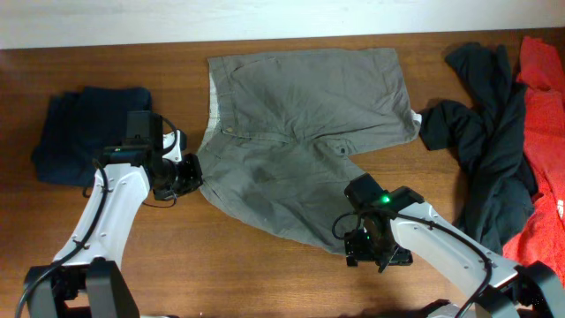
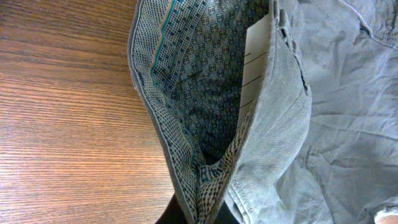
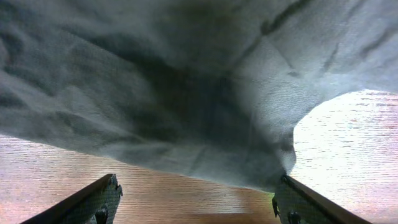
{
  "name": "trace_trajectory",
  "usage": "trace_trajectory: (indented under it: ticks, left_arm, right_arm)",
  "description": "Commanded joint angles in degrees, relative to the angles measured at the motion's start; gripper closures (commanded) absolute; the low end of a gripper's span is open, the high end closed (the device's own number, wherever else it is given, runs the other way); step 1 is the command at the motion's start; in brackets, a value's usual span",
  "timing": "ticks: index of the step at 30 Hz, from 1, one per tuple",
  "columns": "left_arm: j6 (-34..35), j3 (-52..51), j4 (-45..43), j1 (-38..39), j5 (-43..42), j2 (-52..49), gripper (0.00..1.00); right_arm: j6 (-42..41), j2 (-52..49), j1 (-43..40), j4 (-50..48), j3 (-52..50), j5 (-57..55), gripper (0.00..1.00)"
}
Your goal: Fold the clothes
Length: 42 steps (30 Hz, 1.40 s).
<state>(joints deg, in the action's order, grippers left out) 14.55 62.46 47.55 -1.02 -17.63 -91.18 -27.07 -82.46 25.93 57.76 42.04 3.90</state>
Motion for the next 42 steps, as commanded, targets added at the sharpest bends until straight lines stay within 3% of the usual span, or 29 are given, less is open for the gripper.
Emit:
trace_trajectory:
  ticks: [1,8,19,22,26,34,36,38,40,42]
  left_arm:
    - [-0.07,-0.04,0.0,0.13,-0.66,1.05,0.97]
    - [-0.07,-0.07,0.02,0.13,-0.66,1.05,0.96]
    - [-0.09,-0.04,0.66,0.13,-0.63,1.05,0.96]
    - [-0.07,-0.07,0.63,0.13,-0.63,1.05,0.96]
    - [-0.09,-0.07,0.66,0.13,-0.61,1.05,0.95]
    - [-0.09,-0.07,0.68,0.13,-0.63,1.05,0.94]
    - [-0.09,-0.07,0.66,0.13,-0.61,1.05,0.94]
    - [-0.09,-0.07,0.66,0.13,-0.61,1.05,0.94]
    - [-0.09,-0.07,0.66,0.13,-0.61,1.05,0.93]
    - [-0.09,-0.04,0.66,0.13,-0.61,1.05,0.93]
  right_arm:
    - [-0.04,-0.09,-0.07,-0.17,-0.13,1.7,0.15]
    - [-21.03,-0.52,-0.07,-0.2,-0.15,-0.11,0.14]
    - [-35.23,-0.52,-0.07,-0.94,-0.7,-1.14,0.14]
    - [-39.69,-0.52,-0.07,-2.19,-1.03,-0.13,0.2]
    - [-46.21,-0.52,-0.07,-4.31,-1.29,0.48,0.01]
    - [-51.69,-0.52,-0.13,-14.43,-7.78,0.46,0.0]
    - [-51.69,-0.52,-0.13,-15.82,-8.61,0.15,0.09]
    - [-51.67,-0.52,-0.13,-16.15,-8.72,-0.33,0.31]
    - [-51.65,-0.52,-0.13,-16.26,-8.72,-1.38,0.63]
    - [-51.19,-0.52,-0.13,-16.13,-8.72,-2.89,0.8]
